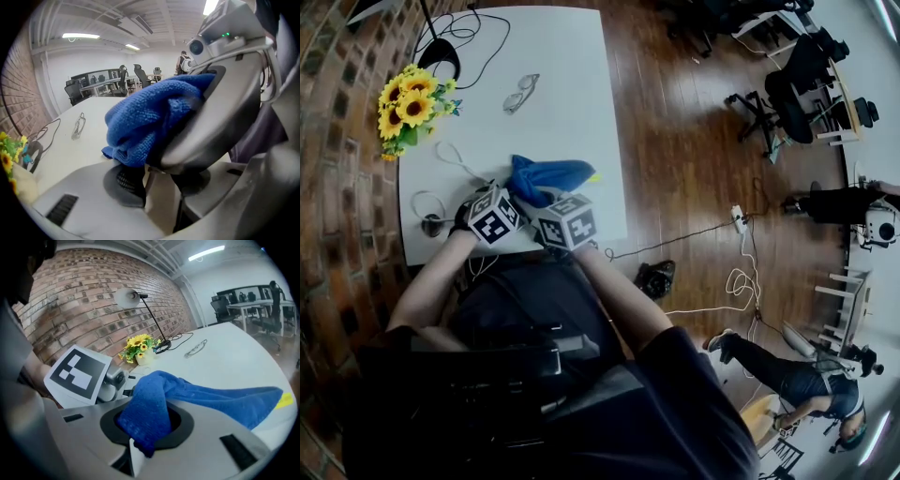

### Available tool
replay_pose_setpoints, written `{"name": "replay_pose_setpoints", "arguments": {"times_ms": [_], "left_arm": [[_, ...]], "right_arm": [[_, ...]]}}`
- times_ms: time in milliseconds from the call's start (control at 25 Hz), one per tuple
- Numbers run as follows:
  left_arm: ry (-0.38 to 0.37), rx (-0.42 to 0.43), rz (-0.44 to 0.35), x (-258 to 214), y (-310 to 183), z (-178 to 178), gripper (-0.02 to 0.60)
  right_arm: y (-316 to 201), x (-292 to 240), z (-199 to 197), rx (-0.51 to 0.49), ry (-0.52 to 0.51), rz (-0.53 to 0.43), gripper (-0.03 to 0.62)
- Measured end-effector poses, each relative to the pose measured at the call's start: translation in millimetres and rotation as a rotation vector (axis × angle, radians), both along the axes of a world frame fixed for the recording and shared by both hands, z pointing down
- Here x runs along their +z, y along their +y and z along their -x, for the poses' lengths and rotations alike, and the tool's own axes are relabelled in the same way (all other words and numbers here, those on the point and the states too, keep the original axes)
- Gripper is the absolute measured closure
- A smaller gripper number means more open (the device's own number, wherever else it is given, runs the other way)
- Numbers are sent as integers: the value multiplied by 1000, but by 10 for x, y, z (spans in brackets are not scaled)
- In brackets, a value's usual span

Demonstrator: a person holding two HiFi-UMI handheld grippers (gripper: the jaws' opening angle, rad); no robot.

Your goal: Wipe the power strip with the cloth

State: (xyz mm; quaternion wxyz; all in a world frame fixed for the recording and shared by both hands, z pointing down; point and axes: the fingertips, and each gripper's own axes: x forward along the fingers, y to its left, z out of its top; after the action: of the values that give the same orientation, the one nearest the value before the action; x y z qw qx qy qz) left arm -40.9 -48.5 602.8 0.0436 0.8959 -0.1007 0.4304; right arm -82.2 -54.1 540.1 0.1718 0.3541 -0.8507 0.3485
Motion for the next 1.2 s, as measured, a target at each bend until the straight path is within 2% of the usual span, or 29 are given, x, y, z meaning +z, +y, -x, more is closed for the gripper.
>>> {"name": "replay_pose_setpoints", "arguments": {"times_ms": [200,280,440,600,720,920,1000,1080,1200], "left_arm": [[-1,-5,-69,37,-10,18,408],[-1,-4,-79,37,-3,16,408],[-7,4,-130,33,0,13,405],[-30,26,-189,37,6,17,405],[-53,54,-245,46,19,13,407],[-129,110,-433,-18,42,7,408],[-151,111,-484,-61,27,7,408],[-175,106,-533,-64,-13,36,408],[-197,78,-562,-69,-53,77,408]], "right_arm": [[145,67,-32,-15,-81,95,531],[218,125,-104,-17,-71,113,533],[320,174,-265,-39,-34,116,533],[260,-25,-535,8,-46,58,533],[156,-98,-891,45,43,-11,533],[76,-113,-1357,92,124,-45,533],[46,-97,-1388,44,198,-102,531],[30,-56,-1302,-54,296,-175,531],[23,-16,-1191,-127,331,-219,530]]}}
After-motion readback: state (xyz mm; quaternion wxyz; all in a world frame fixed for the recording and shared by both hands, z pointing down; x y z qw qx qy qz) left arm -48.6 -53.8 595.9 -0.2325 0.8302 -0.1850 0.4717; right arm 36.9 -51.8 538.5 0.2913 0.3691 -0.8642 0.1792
